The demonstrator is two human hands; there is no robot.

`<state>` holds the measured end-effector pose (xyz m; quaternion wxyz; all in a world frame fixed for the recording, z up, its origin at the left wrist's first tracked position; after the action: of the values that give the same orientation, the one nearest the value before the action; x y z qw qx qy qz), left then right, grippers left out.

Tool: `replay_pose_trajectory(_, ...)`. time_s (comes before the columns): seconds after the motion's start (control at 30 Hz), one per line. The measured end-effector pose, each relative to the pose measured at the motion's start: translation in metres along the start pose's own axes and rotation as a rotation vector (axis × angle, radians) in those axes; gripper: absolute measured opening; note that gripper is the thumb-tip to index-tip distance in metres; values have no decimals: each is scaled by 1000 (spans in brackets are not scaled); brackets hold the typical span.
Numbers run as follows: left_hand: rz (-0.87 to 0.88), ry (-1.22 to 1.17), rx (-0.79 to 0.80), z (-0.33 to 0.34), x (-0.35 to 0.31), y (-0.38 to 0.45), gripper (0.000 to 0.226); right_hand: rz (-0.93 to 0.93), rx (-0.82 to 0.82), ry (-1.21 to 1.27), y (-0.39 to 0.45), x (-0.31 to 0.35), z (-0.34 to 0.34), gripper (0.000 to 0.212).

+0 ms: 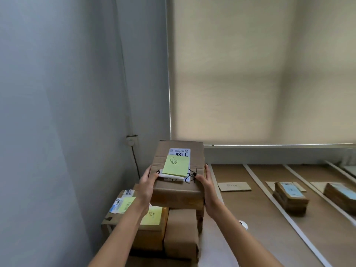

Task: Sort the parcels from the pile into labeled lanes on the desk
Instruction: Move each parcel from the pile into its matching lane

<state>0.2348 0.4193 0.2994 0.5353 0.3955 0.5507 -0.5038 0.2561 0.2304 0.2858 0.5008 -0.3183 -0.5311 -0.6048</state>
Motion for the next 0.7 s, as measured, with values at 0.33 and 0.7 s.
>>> replay_pose_trajectory(0.33,-24,53,19,231,35,-55,45,4,-115,-44,-55,64,-235,64)
replay_pose_trajectory(0.7,-82,-19,49,416,62,-114,23,70,-121,-57,-79,115,-418,71)
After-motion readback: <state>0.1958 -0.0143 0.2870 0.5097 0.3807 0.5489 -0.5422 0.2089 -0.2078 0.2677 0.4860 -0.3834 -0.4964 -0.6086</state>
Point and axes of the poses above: each hand's wrist, its own y-axis towards the middle knuckle, its own z-axis out of the palm, x = y × z, the point moved 8 cm from there along y, towards the middle knuckle, and after that the axes turned 15 degrees about -z, right-handed, at the moved point
